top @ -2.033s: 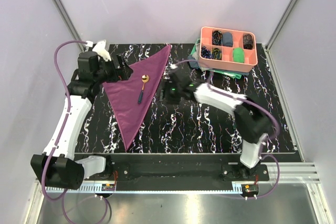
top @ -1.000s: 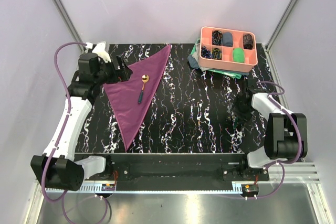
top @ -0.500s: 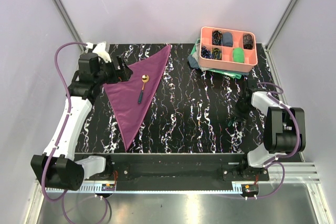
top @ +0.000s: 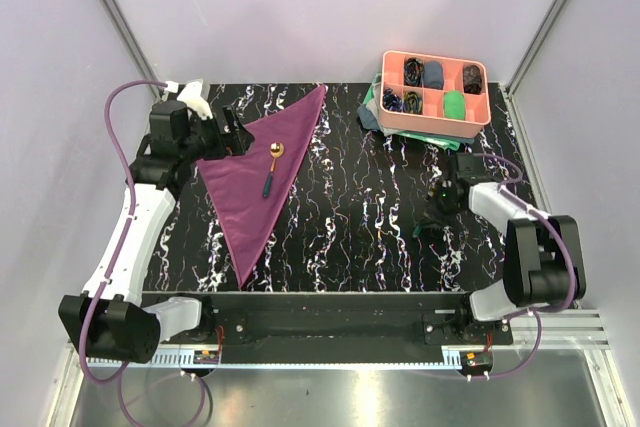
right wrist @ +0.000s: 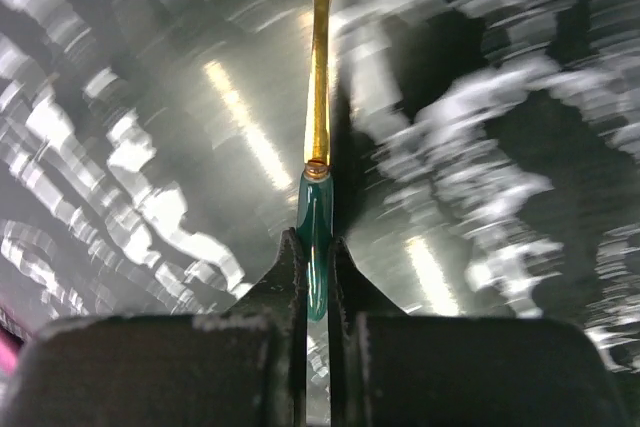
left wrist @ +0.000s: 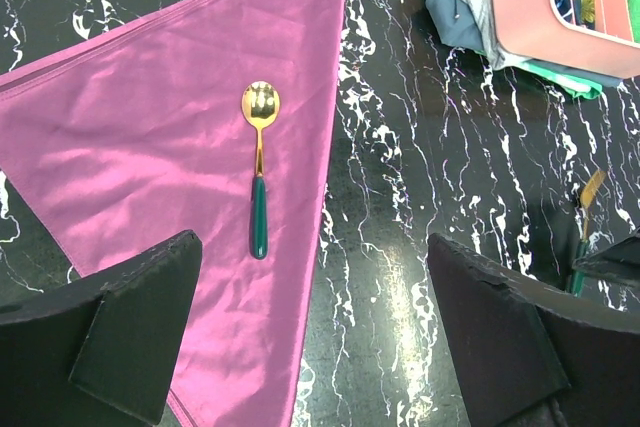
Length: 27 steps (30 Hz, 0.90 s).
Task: Fold the napkin, place the utensils inside, and roll it up
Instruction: Grab a utensil with the right arm, then place the utensil onto the napkin
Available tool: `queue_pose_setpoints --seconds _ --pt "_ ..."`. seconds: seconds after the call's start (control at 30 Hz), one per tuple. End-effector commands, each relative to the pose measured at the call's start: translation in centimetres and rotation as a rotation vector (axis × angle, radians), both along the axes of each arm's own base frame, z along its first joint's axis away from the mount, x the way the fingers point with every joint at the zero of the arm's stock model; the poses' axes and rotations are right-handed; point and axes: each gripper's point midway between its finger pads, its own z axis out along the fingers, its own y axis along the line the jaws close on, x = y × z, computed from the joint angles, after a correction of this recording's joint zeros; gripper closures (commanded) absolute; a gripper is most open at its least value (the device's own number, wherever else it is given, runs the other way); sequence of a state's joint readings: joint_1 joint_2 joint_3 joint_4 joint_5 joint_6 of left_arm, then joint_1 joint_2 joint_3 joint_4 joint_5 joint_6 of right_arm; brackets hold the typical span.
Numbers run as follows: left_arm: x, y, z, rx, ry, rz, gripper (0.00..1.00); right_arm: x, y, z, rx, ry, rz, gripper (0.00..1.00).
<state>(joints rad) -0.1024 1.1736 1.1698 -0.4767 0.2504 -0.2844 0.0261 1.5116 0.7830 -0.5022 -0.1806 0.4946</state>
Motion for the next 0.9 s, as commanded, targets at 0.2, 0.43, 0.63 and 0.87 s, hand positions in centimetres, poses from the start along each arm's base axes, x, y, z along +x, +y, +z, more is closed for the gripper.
queue_pose_setpoints --seconds 0.2,0.43,0.63,0.87 --pt "0.4 -0.3 1.6 -0.016 -0.061 -0.023 0.03 3.2 9.7 6.7 0.067 -0.212 0.19 1.0" --pt "0.4 -0.2 1.4 -0.02 -0.057 -0.021 0.03 6.6 19.1 6.9 0.12 -0.239 0.334 1.0" --pt "0.6 0.0 1.4 -0.034 -0.054 -0.018 0.03 9.0 27.9 7.2 0.214 -0.242 0.419 1.0" --pt "0.9 0.7 1.2 -0.072 -0.038 -0.01 0.02 10.4 35.9 6.6 0.327 -0.223 0.47 1.0"
